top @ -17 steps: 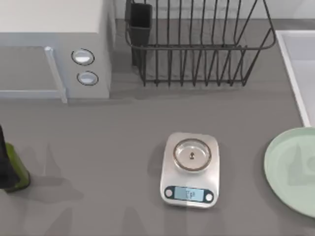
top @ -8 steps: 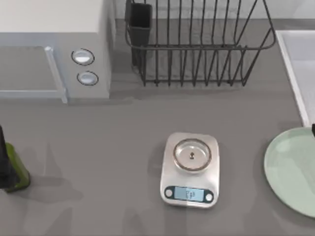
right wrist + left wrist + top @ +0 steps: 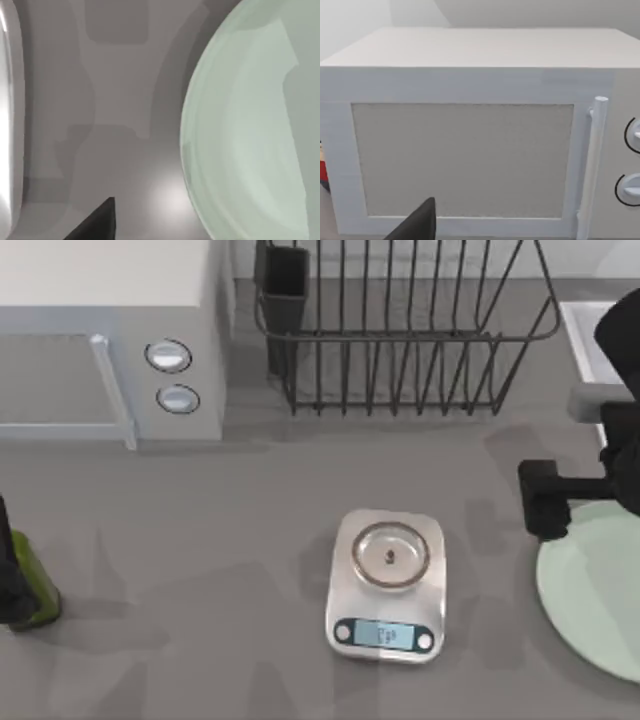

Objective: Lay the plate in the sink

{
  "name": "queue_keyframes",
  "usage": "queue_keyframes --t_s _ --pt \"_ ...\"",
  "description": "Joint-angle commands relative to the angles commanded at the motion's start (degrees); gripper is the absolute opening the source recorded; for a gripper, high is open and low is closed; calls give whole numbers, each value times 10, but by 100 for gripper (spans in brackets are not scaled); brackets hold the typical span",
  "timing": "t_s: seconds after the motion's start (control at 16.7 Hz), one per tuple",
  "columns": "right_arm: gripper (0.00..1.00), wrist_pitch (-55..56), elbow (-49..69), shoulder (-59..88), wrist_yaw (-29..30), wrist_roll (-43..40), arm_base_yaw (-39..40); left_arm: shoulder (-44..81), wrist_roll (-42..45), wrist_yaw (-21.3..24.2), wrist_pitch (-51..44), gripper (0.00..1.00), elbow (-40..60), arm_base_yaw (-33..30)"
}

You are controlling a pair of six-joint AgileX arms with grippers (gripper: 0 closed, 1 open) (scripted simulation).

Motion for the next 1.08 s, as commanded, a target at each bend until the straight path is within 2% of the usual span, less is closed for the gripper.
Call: queue_keyframes --t_s 0.24,0.66,1.08 --pt "100 -57 66 93 0 22 21 0 0 0 0 100 0 0" --pt "100 -61 71 102 0 24 21 0 0 0 0 100 0 0" --pt "100 76 -6 161 1 25 21 0 0 0 0 100 0 0"
